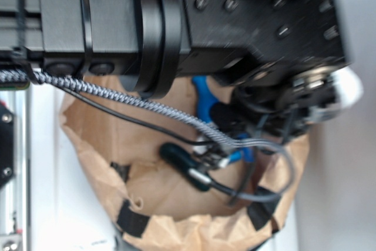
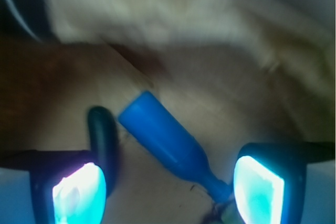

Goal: Grab the blue bottle.

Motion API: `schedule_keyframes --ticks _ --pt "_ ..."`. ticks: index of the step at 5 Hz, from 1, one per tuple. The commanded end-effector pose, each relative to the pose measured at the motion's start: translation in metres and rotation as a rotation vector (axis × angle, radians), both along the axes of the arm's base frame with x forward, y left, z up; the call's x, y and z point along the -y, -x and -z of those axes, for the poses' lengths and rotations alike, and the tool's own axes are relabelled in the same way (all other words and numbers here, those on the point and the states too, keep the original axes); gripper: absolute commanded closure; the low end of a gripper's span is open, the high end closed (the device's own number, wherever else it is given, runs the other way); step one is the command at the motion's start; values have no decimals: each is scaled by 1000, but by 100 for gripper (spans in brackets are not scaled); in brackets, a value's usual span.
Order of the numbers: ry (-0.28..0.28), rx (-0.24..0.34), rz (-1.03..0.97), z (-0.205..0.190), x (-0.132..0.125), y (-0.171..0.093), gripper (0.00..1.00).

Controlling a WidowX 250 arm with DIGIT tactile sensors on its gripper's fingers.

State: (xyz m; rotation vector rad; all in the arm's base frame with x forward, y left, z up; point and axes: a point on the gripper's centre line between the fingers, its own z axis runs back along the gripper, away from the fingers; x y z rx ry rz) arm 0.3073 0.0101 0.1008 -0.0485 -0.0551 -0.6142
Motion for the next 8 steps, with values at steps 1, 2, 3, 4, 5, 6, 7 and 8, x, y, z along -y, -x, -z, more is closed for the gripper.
schedule_keyframes --ticks 1,2,3,4,5,6,7,8 --pt "47 87 92 5 -4 9 0" --pt "9 114 121 25 -4 9 0" --pt "-16 119 123 36 -1 -6 0" --pt "-16 117 140 38 6 -16 0" --pt "34 129 301 42 16 -11 0" --pt "65 145 382 48 21 -4 0" --pt "49 163 379 55 23 1 0" --pt "28 163 370 63 24 2 0"
